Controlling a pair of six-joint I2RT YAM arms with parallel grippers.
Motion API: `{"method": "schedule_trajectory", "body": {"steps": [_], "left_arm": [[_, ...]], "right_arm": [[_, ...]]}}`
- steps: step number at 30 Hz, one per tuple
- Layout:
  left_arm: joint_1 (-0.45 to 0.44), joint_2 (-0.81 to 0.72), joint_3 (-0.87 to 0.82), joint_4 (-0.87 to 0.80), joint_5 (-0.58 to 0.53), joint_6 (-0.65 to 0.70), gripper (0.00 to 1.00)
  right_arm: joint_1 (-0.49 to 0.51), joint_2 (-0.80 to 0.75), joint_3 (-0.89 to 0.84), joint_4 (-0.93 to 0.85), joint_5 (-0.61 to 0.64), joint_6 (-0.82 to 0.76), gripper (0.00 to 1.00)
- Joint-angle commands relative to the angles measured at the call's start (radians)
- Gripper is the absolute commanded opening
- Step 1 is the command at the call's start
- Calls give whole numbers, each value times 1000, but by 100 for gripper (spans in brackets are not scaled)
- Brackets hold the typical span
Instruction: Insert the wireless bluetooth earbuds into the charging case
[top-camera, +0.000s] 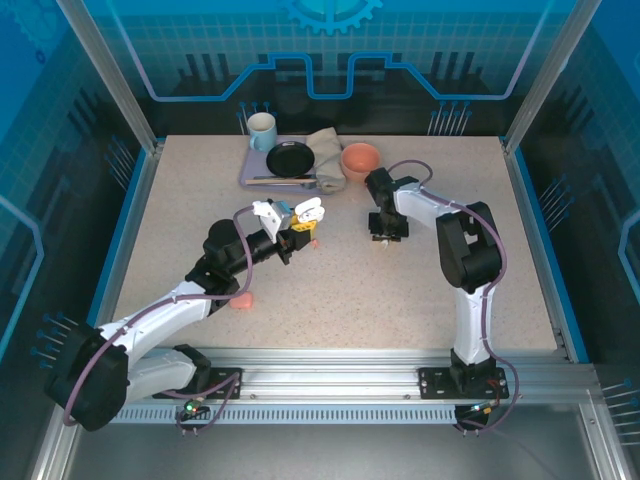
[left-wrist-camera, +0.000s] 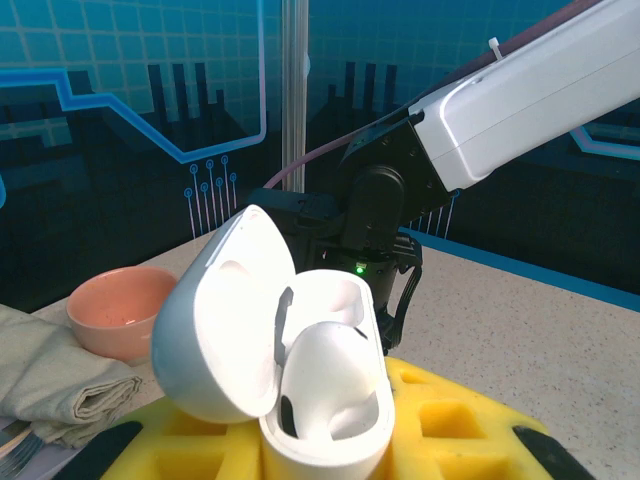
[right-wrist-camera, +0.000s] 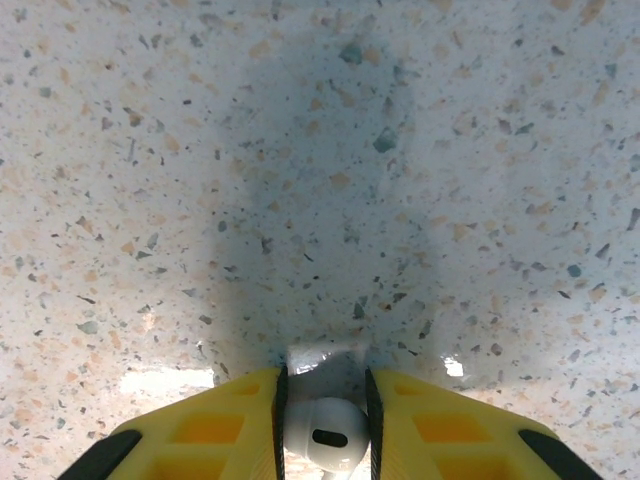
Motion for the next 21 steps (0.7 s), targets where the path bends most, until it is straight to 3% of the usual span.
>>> {"method": "schedule_trajectory", "body": {"steps": [1,13,21], "left_arm": [[8,3,29,24,3,-5,0],[9,8,37,18,8,-6,0],[8,10,38,23,9,-10,0]], "right_arm": [[-10,-25,-34,-34,16,-12,26],[-7,-106,-137,76,-46,-64,28],[12,-100,-155,42,5,-67,39]]}}
